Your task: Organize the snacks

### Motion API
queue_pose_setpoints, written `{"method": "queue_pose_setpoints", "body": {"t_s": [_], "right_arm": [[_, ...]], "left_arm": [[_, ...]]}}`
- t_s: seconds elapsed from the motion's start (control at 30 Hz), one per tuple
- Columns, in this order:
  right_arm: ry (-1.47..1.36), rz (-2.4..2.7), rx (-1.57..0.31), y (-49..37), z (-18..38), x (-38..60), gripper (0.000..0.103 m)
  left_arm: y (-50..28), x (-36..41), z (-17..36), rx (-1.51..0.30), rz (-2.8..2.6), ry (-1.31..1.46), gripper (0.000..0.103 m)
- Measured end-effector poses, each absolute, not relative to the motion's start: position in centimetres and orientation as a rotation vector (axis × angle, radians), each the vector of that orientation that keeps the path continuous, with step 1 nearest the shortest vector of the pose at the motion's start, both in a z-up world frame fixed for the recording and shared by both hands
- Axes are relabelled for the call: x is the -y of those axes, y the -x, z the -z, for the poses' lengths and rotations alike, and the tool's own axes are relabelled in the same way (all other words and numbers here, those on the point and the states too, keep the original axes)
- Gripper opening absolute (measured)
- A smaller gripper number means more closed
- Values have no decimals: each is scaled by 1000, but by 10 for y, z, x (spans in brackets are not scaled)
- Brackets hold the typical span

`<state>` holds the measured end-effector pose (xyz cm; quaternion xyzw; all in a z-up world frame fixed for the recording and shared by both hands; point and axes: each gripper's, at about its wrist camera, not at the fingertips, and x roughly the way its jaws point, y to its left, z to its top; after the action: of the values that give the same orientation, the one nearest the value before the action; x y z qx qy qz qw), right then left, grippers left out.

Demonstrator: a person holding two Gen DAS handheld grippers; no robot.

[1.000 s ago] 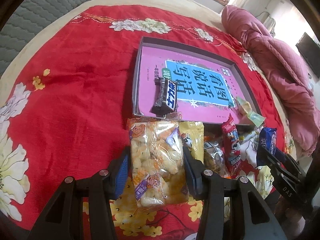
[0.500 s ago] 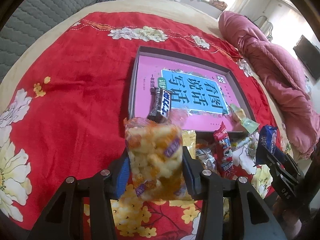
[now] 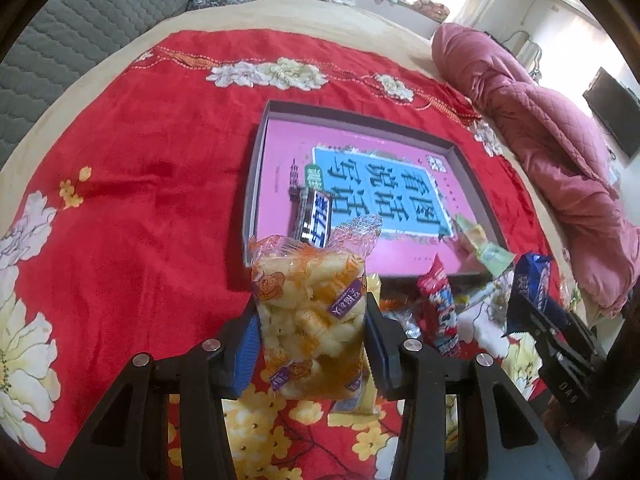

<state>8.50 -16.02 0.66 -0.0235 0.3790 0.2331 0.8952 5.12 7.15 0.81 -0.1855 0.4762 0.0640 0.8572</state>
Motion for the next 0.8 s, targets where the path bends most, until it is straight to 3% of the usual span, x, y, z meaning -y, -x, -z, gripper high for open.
{"method": "queue_pose_setpoints", "body": {"t_s": [0.8], "right_arm": [[19, -421, -708, -107, -12, 167, 53]], "left_arm": [[-106, -91, -20, -934, -163, 418, 48]]}}
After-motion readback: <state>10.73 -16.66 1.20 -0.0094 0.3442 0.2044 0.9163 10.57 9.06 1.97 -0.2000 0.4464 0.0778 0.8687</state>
